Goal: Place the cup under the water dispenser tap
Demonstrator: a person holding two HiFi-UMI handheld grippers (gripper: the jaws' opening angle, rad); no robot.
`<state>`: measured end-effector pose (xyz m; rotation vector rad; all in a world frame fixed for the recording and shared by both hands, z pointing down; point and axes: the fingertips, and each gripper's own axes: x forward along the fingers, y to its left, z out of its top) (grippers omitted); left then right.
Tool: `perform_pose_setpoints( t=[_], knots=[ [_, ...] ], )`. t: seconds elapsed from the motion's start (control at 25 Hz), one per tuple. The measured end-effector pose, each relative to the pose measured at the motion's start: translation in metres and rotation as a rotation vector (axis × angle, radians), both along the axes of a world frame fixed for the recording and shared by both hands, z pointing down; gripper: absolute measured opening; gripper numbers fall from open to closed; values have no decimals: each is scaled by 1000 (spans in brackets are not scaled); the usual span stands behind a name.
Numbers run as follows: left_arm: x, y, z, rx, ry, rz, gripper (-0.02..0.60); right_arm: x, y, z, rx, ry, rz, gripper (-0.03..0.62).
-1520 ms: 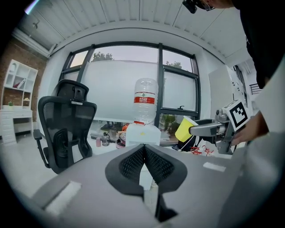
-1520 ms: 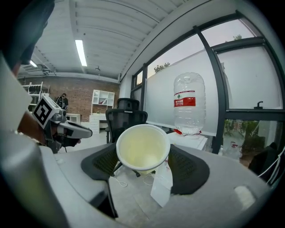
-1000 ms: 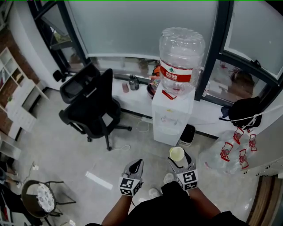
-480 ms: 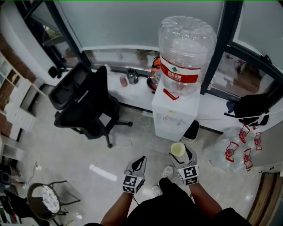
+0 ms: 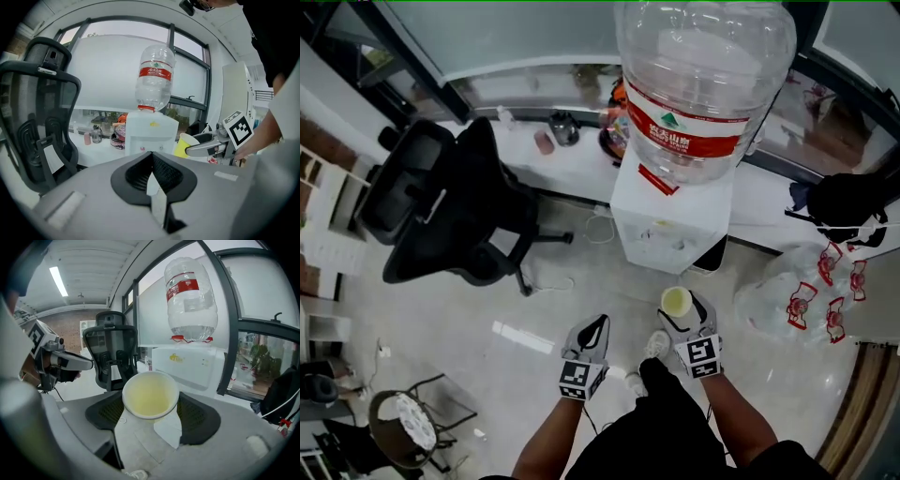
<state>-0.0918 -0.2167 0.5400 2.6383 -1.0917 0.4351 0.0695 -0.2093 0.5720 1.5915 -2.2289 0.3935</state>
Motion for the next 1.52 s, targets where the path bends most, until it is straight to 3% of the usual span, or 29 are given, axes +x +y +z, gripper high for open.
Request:
perform_pose_setpoints(
  t=[0.48,0.88,1.0,1.28,1.52],
  knots=[
    [26,-40,62,-16,4,38,15,24,-39,92,-55,35,65,351],
    [36,-56,115,-6,11,161,15,39,-46,149,-87,30,176,351],
    [39,-61,124,-16,11,167,15,46,-48,167,-110,21,194,351],
    [51,-81,147,-88,-27,144,15,50,-81,192,-53,40,204,351],
    [66,-102,166,-21,24,125,15,56,-107,213,-27,19,263,351]
  ],
)
